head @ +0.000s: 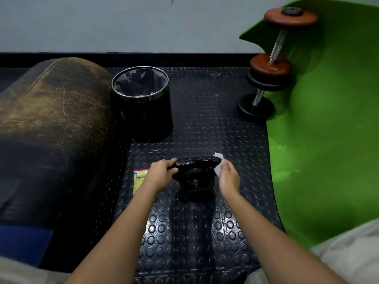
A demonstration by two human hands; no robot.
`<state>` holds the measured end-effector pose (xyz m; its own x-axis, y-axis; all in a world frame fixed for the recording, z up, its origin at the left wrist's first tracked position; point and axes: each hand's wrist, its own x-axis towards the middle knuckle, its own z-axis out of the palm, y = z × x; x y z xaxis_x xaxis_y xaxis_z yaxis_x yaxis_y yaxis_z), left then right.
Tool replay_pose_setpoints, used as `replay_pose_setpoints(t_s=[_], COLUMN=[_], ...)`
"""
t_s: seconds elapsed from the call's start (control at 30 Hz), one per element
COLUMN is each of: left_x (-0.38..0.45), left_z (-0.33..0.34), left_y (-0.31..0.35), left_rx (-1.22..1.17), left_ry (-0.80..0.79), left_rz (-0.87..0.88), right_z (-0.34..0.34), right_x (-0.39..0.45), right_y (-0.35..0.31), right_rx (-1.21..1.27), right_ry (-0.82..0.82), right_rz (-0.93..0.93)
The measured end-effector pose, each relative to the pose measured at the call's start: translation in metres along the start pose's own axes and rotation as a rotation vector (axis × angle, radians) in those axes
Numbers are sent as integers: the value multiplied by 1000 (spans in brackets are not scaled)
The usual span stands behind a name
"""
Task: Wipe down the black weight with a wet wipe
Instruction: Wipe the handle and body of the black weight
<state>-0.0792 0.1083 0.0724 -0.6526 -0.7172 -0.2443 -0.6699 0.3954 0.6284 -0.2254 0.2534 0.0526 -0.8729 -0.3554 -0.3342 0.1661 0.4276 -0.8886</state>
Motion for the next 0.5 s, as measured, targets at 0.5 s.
replay_pose_setpoints(t_s=[0.5], left_x=[0], left_z=[0], left_y=[0], left_rx=[12], left_ry=[8], left_rz=[2], right_z=[13], right_x=[-11], right_y=[-5], right_rx=[92], right_ry=[140], right_rz=[-122])
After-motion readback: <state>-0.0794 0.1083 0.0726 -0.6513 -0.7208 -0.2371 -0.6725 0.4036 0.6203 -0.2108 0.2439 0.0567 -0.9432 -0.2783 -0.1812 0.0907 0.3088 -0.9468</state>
